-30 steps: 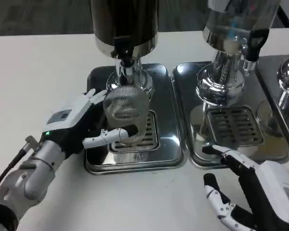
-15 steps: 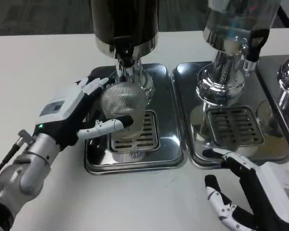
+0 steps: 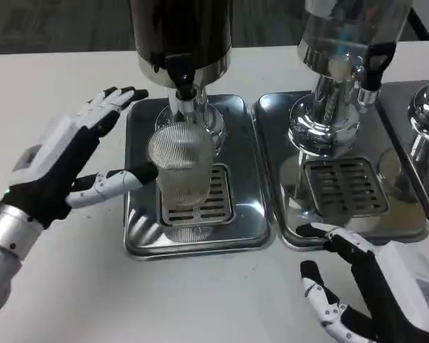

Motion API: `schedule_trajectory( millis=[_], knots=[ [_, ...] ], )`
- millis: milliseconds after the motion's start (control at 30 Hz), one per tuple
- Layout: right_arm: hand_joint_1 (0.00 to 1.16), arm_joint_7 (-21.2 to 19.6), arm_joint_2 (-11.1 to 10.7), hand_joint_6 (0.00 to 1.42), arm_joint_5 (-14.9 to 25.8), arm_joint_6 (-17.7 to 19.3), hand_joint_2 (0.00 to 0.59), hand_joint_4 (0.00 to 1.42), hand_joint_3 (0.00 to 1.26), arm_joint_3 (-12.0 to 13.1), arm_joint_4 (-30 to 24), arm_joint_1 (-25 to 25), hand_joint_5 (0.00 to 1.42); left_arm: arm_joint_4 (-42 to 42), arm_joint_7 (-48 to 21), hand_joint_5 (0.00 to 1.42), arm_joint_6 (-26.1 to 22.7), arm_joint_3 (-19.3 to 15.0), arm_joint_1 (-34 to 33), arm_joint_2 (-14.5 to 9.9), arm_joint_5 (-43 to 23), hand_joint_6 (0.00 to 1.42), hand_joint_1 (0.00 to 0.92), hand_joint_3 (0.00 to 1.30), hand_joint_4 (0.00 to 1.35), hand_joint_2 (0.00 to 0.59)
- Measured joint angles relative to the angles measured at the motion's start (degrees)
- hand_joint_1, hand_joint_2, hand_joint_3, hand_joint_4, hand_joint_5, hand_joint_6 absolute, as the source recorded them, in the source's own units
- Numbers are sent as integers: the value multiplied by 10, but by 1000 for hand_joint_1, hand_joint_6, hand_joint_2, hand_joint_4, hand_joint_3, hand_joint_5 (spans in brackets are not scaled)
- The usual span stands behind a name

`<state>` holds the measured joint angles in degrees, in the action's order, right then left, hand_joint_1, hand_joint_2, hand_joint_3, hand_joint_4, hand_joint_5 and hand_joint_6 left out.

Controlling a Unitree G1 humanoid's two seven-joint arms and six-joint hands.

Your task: Grasp the cup under the faucet to collect the drink, then remove the cup.

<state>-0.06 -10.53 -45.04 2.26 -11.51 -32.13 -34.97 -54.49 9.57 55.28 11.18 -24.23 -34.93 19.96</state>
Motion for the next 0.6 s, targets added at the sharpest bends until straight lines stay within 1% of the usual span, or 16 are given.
schedule_trajectory(
  millis=[67,133,200,233,267,300,367,400,433,500,567,600],
  knots=[
    [402,0,0,258,2,0,469,234,303,0,2,2,288,16,-42,60,17,-22,18,-11,-48,116,0,166,15,31],
    [405,-1,0,254,4,0,468,234,303,0,3,3,288,31,-79,98,30,-40,33,-19,-96,137,0,185,61,37],
    [407,-2,0,251,5,0,467,234,303,0,5,8,288,55,-154,160,36,-67,47,-30,-183,153,0,205,132,47],
    [410,-2,0,238,5,0,467,234,304,0,6,10,288,64,-179,184,33,-76,50,-33,-214,163,0,215,162,52],
    [411,-3,0,235,6,0,467,234,304,0,6,12,288,82,-238,201,21,-92,53,-35,-278,166,0,215,179,55],
    [412,-3,0,234,7,0,467,234,304,0,7,15,288,102,-306,212,-7,-109,55,-35,-346,167,0,220,179,69],
    [414,-4,0,240,10,0,467,240,298,0,10,18,288,123,-378,214,-46,-131,55,-36,-412,171,0,241,168,83],
    [415,-4,0,242,13,0,467,242,297,0,11,20,288,137,-429,218,-81,-146,55,-36,-453,172,0,253,168,89],
    [415,-5,0,243,15,0,467,242,296,0,13,22,288,151,-482,220,-128,-161,53,-37,-495,174,0,273,168,93],
    [416,-10,0,243,17,0,467,243,296,0,18,28,288,170,-568,224,-213,-185,44,-44,-546,174,0,291,177,95],
    [417,-12,-1,244,18,0,467,243,295,0,24,34,288,181,-628,227,-279,-206,25,-51,-567,175,0,304,192,99],
    [417,-12,-1,244,19,0,467,243,295,0,24,34,288,183,-646,228,-302,-213,15,-51,-576,176,0,305,193,99]
  ],
)
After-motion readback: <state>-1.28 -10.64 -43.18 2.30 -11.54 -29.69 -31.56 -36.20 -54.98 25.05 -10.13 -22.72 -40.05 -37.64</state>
